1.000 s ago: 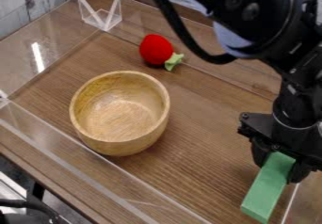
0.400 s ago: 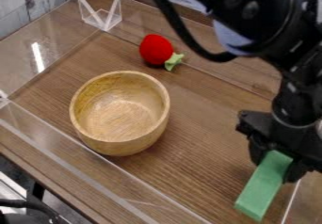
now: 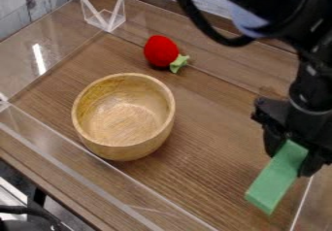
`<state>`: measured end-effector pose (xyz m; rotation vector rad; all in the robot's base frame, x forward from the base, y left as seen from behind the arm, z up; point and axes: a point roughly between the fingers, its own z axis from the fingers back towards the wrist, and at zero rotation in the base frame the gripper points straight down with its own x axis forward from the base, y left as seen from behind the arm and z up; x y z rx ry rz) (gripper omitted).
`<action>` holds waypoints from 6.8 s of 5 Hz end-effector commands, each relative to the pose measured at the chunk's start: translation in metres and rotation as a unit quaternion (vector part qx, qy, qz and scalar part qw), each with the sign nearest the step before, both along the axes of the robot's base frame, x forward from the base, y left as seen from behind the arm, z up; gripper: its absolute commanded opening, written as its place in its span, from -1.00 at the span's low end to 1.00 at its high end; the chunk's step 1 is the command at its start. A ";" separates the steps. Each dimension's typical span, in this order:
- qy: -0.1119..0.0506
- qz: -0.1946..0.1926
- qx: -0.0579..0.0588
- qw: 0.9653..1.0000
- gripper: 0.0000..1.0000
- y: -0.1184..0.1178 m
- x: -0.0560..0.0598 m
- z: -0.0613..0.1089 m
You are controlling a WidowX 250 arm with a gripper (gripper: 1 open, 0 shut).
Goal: Put the green object in the brown bowl
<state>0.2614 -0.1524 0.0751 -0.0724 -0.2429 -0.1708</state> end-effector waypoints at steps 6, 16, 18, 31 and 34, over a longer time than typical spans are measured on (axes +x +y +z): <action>-0.034 0.175 -0.031 0.984 -1.00 0.057 -0.013 0.075; 0.021 0.209 -0.042 0.977 -1.00 0.100 -0.021 0.085; 0.033 0.195 -0.041 0.979 -1.00 0.123 -0.018 0.075; 0.062 0.235 -0.022 0.970 -1.00 0.164 -0.032 0.055; 0.067 0.334 -0.025 0.940 1.00 0.177 -0.017 0.051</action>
